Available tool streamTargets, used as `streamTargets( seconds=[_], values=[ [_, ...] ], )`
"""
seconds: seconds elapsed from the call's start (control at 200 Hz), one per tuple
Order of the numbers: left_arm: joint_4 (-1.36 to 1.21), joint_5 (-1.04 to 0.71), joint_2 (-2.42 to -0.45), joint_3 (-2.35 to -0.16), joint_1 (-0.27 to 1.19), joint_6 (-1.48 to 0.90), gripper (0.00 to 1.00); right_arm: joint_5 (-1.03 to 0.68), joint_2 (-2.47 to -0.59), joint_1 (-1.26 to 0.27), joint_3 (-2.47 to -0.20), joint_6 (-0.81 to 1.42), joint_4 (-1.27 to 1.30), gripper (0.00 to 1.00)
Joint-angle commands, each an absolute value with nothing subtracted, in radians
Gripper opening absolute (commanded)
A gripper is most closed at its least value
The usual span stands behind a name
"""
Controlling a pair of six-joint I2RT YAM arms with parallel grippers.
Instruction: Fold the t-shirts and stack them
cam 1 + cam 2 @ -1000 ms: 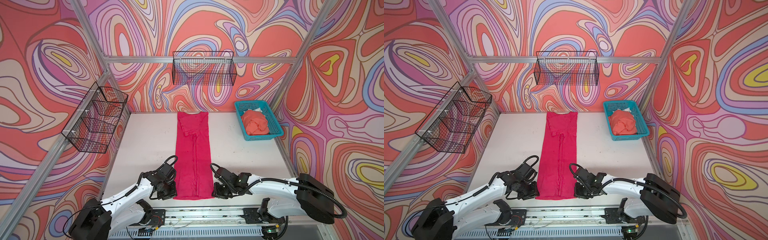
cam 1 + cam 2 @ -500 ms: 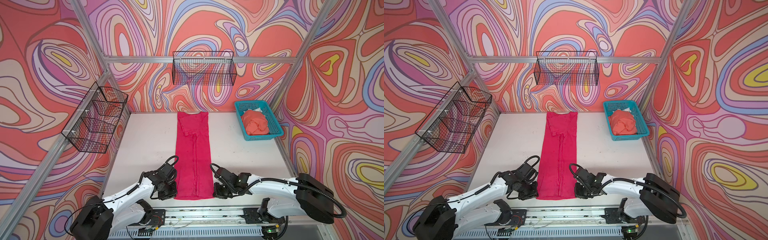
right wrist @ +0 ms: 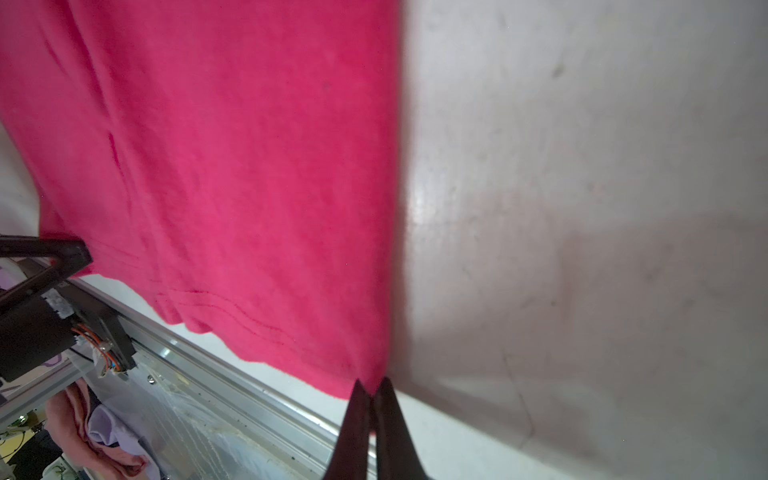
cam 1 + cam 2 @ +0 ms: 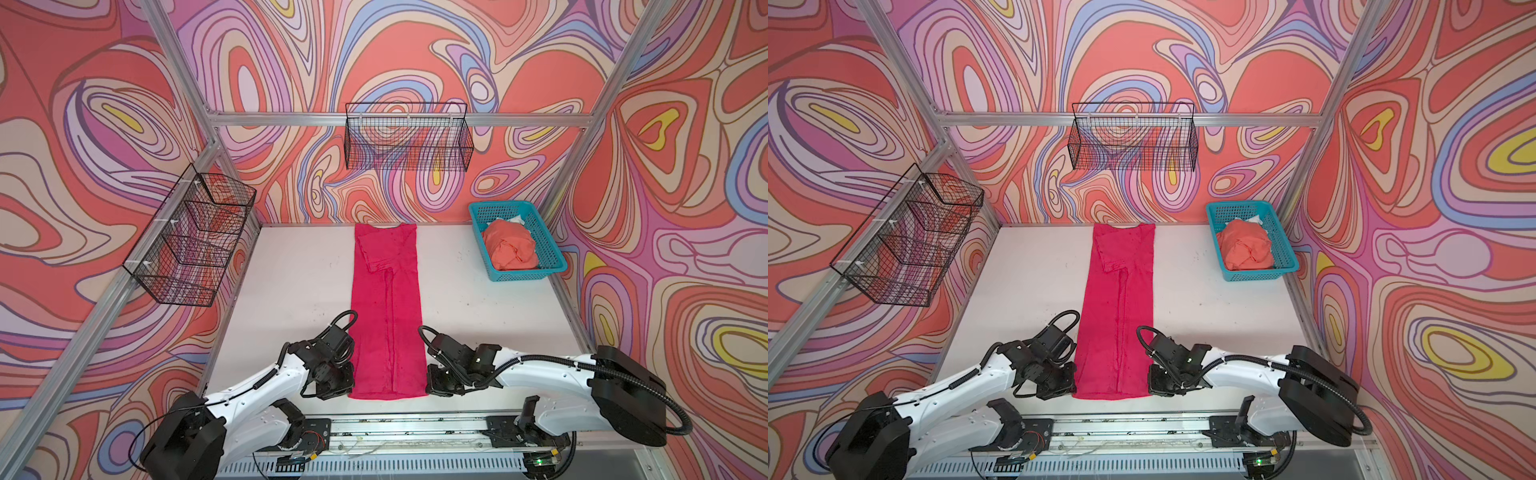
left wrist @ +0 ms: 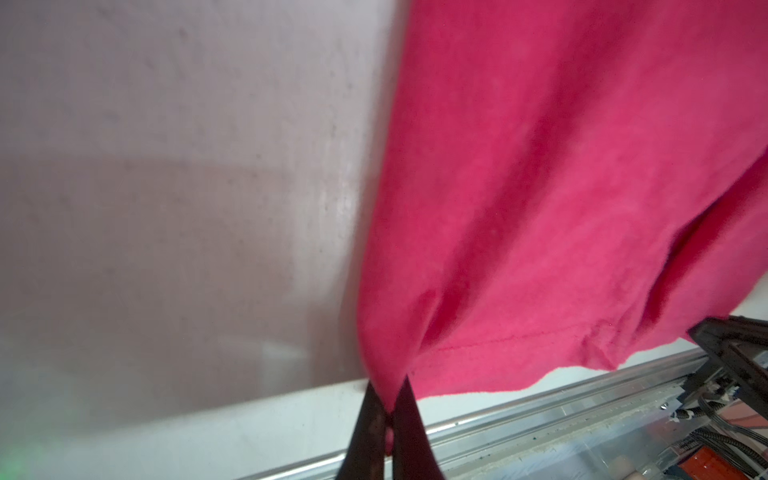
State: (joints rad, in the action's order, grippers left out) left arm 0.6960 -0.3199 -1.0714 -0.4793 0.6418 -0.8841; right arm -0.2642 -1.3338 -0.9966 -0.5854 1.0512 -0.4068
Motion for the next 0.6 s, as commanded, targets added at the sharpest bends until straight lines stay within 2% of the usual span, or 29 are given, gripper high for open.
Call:
streamTargets(
  seconds=[0.0,0.21,0.596],
  values=[
    [0.757,-0.293,-1.086,-0.562,0.646,-0.865,0.00,-0.211,-1.325,-0.998,-0.651,1.034,-0.477,0.00],
    [0.804,-0.291,-1.123,-0.664,0.622,-0.823,0.00,-0.171,-1.292,-0.931,-0.735,0.976,-0.592,0.00],
    [0.868,-0.355,-1.300,-0.915,0.461,-0.643,0.00,-0.221,-1.351,-0.755,-0.863,0.808,-0.634,0.00]
  ],
)
